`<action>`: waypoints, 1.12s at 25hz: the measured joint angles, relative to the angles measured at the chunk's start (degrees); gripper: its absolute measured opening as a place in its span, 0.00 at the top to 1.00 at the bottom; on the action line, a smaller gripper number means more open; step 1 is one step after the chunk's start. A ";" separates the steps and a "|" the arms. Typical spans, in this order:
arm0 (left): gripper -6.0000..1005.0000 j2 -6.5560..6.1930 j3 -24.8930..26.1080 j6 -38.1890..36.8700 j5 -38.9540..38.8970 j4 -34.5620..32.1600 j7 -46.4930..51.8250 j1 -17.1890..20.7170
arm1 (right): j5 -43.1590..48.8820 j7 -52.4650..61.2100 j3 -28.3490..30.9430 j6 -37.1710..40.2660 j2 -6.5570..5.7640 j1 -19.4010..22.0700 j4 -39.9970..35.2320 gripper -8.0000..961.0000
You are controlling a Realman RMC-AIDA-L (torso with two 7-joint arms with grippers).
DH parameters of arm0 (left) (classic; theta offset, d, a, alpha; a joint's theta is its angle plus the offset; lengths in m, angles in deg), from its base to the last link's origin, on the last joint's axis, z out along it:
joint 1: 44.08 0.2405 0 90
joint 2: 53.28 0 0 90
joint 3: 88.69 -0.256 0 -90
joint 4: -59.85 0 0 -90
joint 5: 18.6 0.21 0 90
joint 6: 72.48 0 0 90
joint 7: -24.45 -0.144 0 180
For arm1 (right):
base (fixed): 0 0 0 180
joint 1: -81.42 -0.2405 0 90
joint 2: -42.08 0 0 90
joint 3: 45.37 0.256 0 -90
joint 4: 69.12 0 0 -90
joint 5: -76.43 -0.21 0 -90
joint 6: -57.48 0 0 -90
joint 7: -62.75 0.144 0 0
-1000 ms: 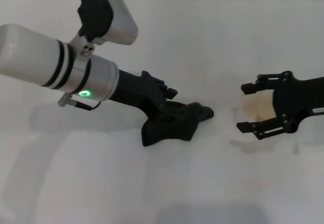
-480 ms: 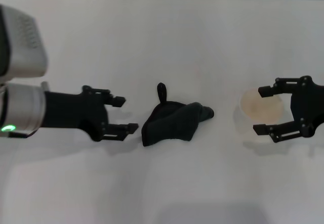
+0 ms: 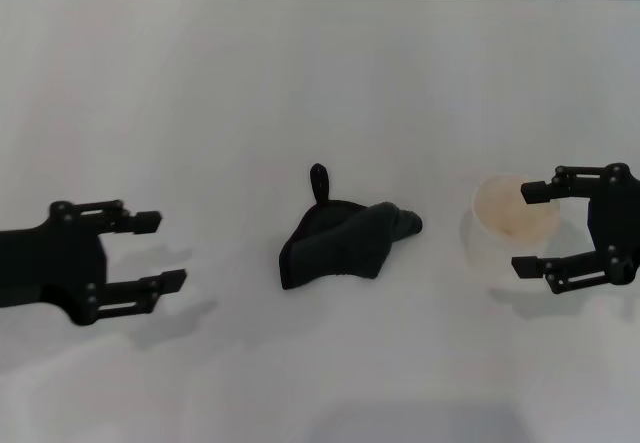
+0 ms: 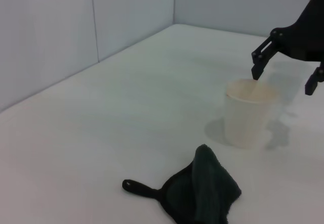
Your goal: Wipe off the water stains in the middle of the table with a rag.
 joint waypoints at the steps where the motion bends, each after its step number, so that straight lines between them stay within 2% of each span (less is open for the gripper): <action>1: 0.30 0.00 1.07 -0.64 -0.02 0.13 -0.84 0.41 | -0.19 -0.51 0.20 0.08 0.01 0.13 0.48 0.09; 7: 0.30 -0.11 4.33 -1.96 -0.06 2.08 -3.15 1.10 | -1.41 -3.02 1.35 0.22 0.01 0.23 3.18 0.09; 28: 0.30 -0.09 4.31 -1.86 3.26 2.54 -2.84 -1.52 | -1.10 -3.34 1.47 -0.56 0.01 0.24 3.36 0.09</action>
